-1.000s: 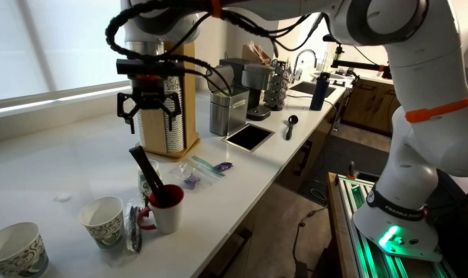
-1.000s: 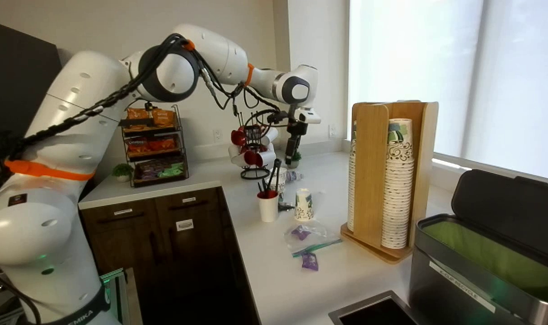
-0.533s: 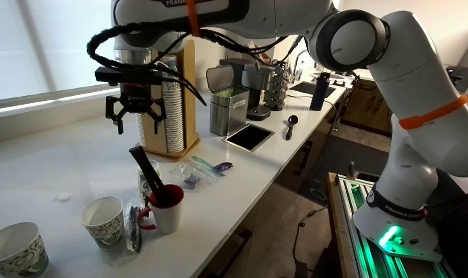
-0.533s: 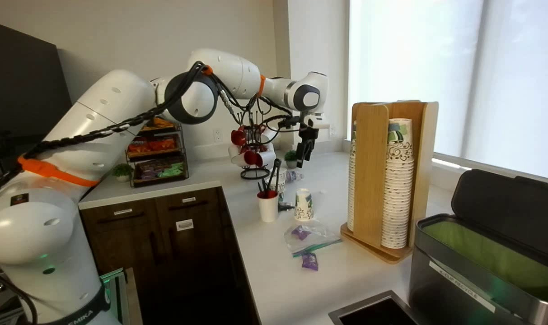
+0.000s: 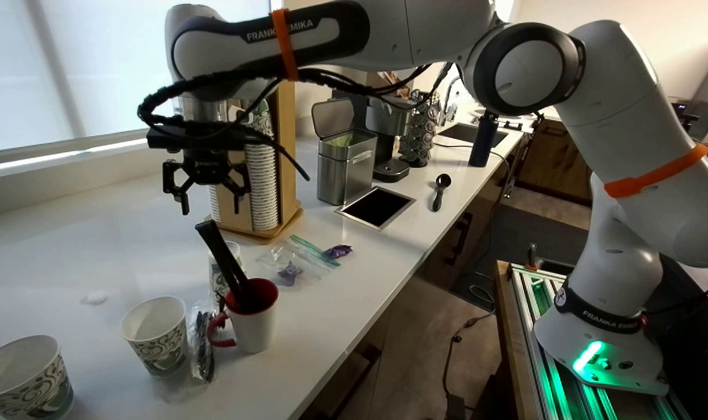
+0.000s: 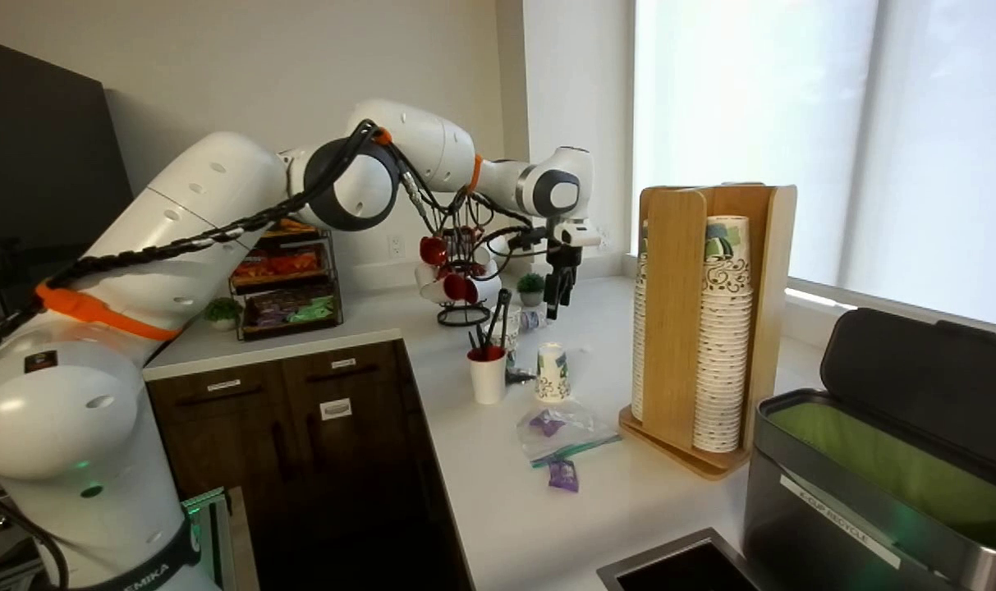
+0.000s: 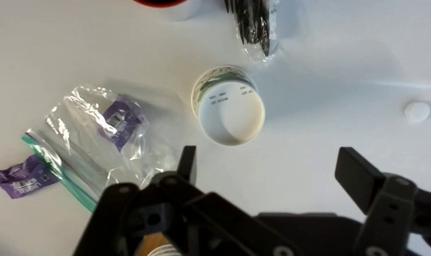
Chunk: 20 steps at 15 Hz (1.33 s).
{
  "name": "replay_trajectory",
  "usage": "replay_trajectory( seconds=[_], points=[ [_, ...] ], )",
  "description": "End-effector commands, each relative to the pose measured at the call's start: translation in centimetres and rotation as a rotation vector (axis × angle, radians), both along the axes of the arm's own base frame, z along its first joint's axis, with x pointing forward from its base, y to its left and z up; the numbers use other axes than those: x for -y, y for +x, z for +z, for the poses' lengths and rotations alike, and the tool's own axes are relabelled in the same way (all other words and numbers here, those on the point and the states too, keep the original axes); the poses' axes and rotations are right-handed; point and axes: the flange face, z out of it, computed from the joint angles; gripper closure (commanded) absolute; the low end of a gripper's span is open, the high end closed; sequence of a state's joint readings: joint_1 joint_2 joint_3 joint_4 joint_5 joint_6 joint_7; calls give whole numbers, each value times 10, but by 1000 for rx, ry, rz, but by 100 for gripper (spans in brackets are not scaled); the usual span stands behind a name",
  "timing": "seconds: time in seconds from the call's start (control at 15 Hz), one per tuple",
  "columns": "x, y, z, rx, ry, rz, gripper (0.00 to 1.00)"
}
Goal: Pick up one paper cup and put it on the pile of paper cups on the right
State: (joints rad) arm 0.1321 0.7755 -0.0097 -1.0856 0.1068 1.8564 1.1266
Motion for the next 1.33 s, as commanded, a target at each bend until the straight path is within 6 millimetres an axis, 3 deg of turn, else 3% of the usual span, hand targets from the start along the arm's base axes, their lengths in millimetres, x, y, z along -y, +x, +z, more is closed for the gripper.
replay_trajectory(
  seconds=[0.0, 0.33, 0.87, 1.27],
  points=[
    [-4, 2, -8, 17, -1, 2, 0],
    [-12, 4, -26, 36, -4, 8, 0],
    [-18, -9, -67, 4, -46, 20, 0],
    [-17, -15, -83, 4, -74, 12, 0]
  ],
)
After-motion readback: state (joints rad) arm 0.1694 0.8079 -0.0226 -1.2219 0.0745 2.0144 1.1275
